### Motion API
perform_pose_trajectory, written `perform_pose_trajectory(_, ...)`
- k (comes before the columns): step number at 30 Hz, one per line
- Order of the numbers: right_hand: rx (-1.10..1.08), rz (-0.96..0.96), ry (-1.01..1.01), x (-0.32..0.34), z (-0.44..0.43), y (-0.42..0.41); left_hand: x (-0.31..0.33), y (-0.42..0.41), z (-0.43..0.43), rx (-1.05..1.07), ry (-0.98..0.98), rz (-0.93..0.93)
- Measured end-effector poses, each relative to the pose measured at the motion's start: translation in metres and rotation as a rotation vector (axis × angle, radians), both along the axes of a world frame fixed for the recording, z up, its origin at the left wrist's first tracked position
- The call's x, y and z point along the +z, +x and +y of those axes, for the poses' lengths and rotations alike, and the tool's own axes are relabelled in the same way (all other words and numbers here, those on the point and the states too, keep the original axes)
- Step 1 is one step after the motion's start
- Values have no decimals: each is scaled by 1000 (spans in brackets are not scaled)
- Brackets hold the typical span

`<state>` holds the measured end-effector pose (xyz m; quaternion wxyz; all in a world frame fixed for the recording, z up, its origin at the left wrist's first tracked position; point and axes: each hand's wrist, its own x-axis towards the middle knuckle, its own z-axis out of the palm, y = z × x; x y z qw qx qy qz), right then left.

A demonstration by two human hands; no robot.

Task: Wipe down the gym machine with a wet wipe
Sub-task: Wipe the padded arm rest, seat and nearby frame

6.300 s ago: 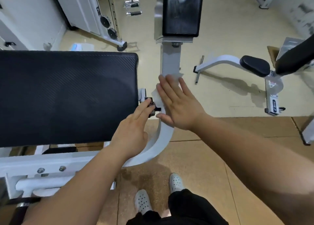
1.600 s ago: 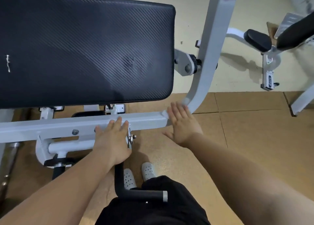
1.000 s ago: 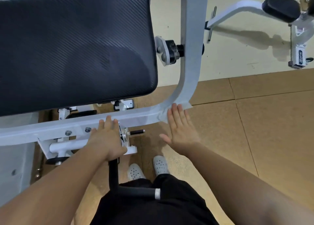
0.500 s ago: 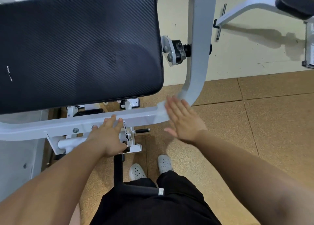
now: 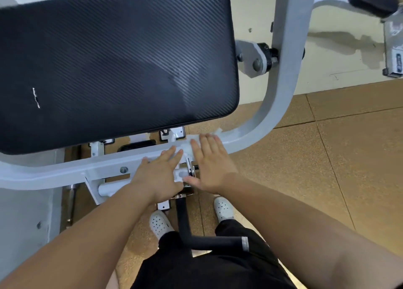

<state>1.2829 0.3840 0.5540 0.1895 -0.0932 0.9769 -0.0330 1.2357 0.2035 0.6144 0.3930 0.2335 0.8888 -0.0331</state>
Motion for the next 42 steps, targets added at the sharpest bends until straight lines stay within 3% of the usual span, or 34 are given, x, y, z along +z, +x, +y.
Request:
perform_pose_trajectory(3, 33, 29, 85, 4, 15, 6, 8, -4, -11, -25, 105, 13)
perform_pose_trajectory(8, -257, 110, 343, 17, 94, 26, 5, -2, -37, -92, 59, 35)
perform_pose_trajectory(13, -614, 108, 75, 2, 32, 13, 1, -7, -43, -129, 13, 23)
perform_pose_trajectory(16, -439, 59, -29, -8, -8, 18, 4, -8, -37, -128, -17, 5)
perform_pose_trajectory(19, -221, 97, 6, -14, 24, 28, 2, -9, -35, -98, -19, -3)
perform_pose_trajectory(24, -309, 216, 161, -7, 115, 36, -3, -5, -32, -68, -28, 20)
perform_pose_trajectory(31, -649, 174, -63, -12, 58, 21, 0, -4, -26, -38, -40, 35)
perform_pose_trajectory(35, -424, 44, -137, -17, 10, 36, -2, -2, -24, 1, 3, 59)
perform_pose_trajectory(38, -239, 68, -65, -15, 45, 39, -3, 0, -32, 14, 52, 56)
perform_pose_trajectory(42, -360, 134, 115, -10, 95, 38, -5, 5, -52, 8, 80, 123)
